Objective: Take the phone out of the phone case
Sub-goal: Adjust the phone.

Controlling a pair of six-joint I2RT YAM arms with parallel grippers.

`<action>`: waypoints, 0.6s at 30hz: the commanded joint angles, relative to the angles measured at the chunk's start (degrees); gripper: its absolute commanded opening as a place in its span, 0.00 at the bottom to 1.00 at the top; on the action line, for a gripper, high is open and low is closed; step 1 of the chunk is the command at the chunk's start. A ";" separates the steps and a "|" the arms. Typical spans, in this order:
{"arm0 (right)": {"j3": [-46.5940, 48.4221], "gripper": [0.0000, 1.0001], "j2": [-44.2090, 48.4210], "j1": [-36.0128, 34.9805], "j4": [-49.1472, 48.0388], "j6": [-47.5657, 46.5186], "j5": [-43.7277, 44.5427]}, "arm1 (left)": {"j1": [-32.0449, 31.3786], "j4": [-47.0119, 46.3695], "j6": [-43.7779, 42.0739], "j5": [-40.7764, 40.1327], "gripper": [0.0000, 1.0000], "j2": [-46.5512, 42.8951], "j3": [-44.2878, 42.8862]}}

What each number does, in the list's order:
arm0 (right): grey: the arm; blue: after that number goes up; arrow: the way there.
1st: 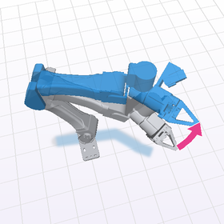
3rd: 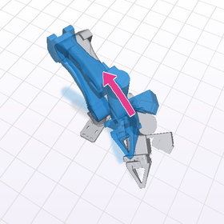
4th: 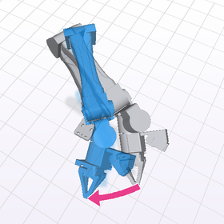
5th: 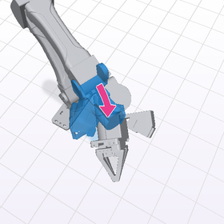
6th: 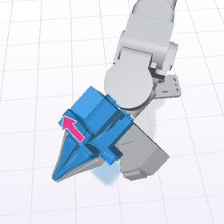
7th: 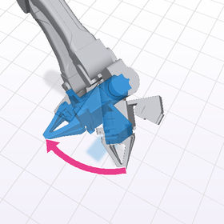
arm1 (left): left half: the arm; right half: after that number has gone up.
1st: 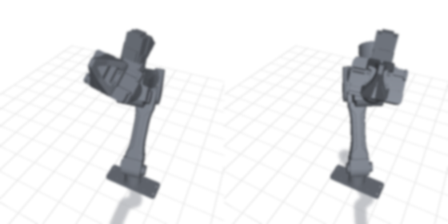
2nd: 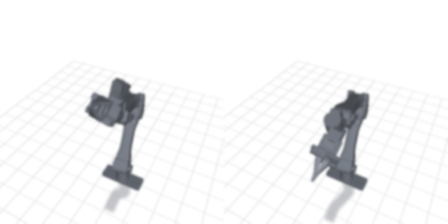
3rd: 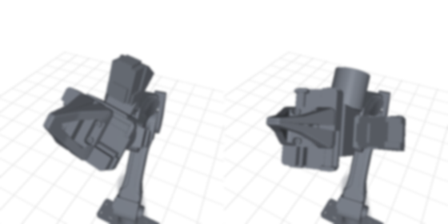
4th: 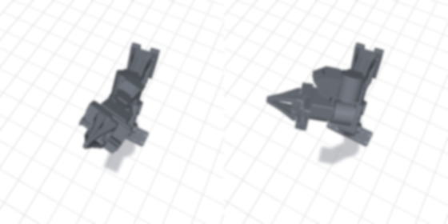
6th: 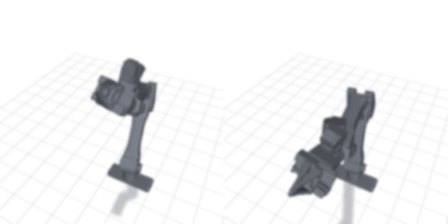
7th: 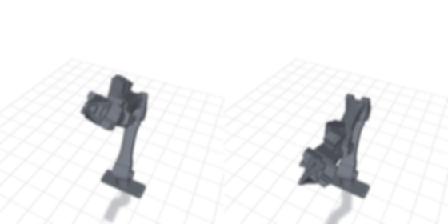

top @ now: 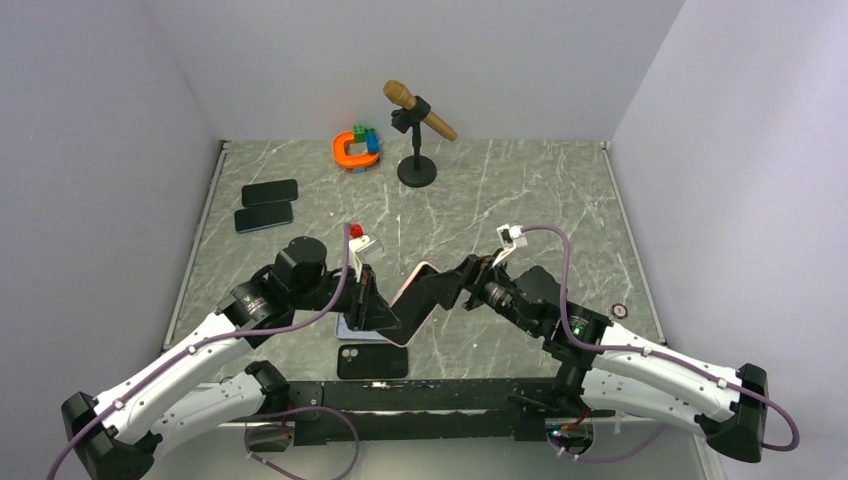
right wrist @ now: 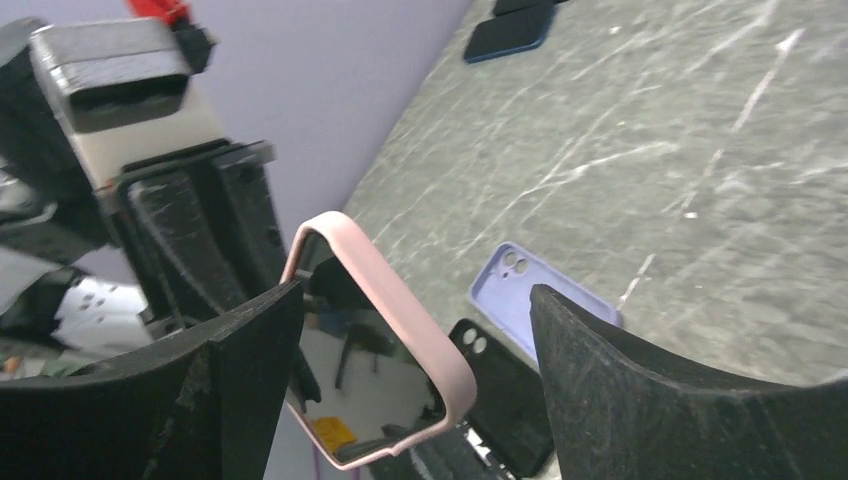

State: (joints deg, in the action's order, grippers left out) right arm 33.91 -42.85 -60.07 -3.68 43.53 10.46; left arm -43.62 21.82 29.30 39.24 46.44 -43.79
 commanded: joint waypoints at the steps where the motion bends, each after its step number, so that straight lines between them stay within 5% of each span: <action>1: -0.90 0.80 -0.01 0.12 -8.06 -3.37 -9.60 | 1.80 -14.31 5.92 11.72 0.00 -1.79 2.44; 5: -3.19 0.68 1.34 0.79 -12.54 -4.30 -15.50 | 4.02 -19.82 9.44 15.78 0.00 -1.81 5.13; 15: -8.45 0.63 2.27 7.27 -29.10 1.99 -34.99 | 6.61 -28.53 14.77 22.15 0.00 -2.06 7.75; 18: -10.67 0.49 -0.44 10.06 -39.44 8.87 -38.44 | 6.60 -29.94 15.94 23.57 0.00 -1.83 8.08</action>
State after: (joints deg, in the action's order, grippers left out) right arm 25.56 -40.91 -52.66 -26.46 44.31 -19.75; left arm -37.30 0.78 42.37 57.95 45.84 -35.48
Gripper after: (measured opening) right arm 0.567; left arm 0.144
